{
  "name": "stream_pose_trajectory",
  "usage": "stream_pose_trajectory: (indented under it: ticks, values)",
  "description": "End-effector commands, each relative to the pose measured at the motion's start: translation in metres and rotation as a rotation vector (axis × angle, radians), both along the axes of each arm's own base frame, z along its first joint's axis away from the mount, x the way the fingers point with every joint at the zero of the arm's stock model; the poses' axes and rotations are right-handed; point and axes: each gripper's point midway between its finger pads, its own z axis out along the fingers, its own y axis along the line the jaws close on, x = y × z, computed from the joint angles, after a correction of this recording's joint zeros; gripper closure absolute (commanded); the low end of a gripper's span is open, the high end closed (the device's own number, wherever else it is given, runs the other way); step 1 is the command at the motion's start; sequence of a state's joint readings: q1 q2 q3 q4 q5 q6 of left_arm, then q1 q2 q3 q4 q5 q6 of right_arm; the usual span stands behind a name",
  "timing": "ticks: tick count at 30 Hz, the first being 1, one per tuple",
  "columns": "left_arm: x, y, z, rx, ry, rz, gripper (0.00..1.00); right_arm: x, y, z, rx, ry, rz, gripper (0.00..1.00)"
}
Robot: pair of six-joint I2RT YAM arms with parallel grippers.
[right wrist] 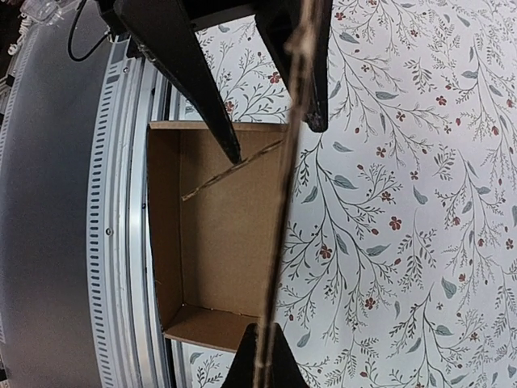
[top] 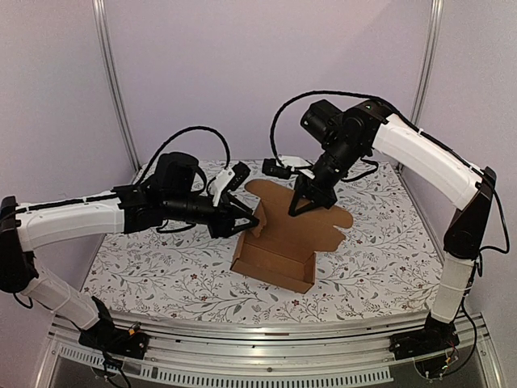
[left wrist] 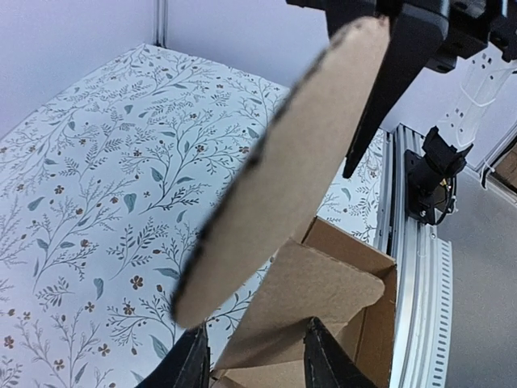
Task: Fold the paper box
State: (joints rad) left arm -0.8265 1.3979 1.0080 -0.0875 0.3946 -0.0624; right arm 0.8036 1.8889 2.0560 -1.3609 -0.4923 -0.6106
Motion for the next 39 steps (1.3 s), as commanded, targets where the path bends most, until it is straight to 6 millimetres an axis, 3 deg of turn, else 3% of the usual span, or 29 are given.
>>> stream_pose_trajectory:
  ticks: [1, 6, 9, 12, 16, 24, 28, 35, 37, 39]
  values:
    - [0.017, 0.011, 0.002, 0.021, -0.057, 0.121, 0.60, -0.037, -0.005, -0.001, -0.029, 0.155, 0.066, 1.00]
    - [-0.009, 0.042, 0.022, 0.108, -0.119, 0.083, 0.55, -0.018, -0.015, -0.028, -0.138, 0.088, 0.014, 1.00]
    - [-0.019, 0.070, 0.029, 0.171, -0.157, 0.114, 0.51, -0.016, -0.018, -0.034, -0.164, 0.072, 0.012, 1.00]
    - [-0.023, 0.083, 0.040, 0.162, -0.201, 0.128, 0.43, -0.014, -0.020, -0.036, -0.187, 0.031, 0.030, 0.99]
    - [-0.028, 0.069, 0.052, 0.120, -0.186, 0.036, 0.40, -0.022, -0.019, -0.036, -0.211, -0.007, 0.084, 0.98]
    - [-0.028, 0.032, 0.039, 0.115, -0.092, -0.116, 0.45, -0.048, -0.012, -0.030, -0.207, 0.033, 0.159, 0.97]
    - [-0.031, 0.021, 0.041, 0.084, -0.058, -0.163, 0.55, -0.051, -0.011, -0.034, -0.220, 0.042, 0.166, 0.96]
    - [-0.034, 0.013, 0.038, 0.074, -0.023, -0.205, 0.84, -0.050, -0.007, -0.037, -0.222, 0.045, 0.165, 0.96]
    - [-0.032, 0.014, 0.031, 0.098, -0.009, -0.195, 0.77, -0.049, -0.007, -0.039, -0.229, 0.043, 0.165, 0.96]
    - [-0.029, 0.017, 0.023, 0.125, -0.003, -0.173, 0.58, -0.049, -0.008, -0.041, -0.235, 0.045, 0.163, 0.96]
